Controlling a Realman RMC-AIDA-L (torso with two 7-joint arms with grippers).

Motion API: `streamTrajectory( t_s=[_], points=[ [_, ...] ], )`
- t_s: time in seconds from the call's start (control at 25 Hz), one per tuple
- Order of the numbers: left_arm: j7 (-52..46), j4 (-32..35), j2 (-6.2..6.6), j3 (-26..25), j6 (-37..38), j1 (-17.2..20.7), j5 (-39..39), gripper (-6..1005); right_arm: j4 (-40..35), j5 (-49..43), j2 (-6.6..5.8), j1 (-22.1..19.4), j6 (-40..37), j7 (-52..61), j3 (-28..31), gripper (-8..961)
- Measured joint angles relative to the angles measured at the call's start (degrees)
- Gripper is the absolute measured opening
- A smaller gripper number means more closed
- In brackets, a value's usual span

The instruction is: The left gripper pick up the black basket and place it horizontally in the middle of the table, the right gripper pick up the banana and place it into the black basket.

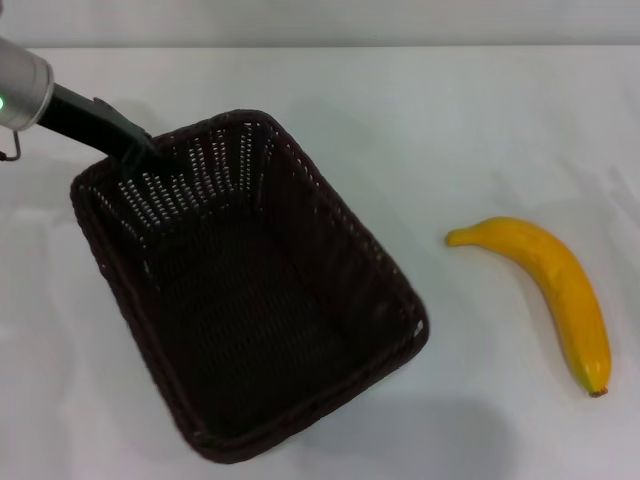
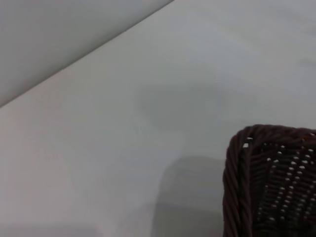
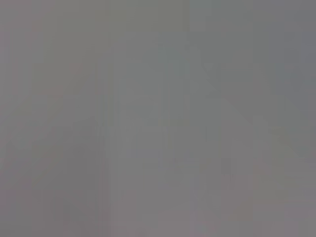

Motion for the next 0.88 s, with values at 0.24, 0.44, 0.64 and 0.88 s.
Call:
streamTrajectory(
  t_s=[0.24,0.44,0.64,0.88],
  points=[
    [0.1,-0.1,-0.07,-1.3,-0.6,0.3,-0.7,237,0.0,0.1,0.00,-0.4,0.5,0.5,-0.3,870],
    [0.2,1.4,0.88,-1.8,-3.1,1.5,-4.1,199,0.0,0.3,0.00,-0.7,0.7,0.6,-0.5,869],
    [1.4,3.8,1.62,-2.3,-6.7,3.2,-9.0,185,0.0,0.3,0.00,-0.8,0.7,0.6,-0.3,869],
    [1.3,4.9,3.65,-2.4,-10.5,5.7,-17.6,180,0.0,0.4,0.00,-0.8,0.7,0.6,0.0,870]
  ],
)
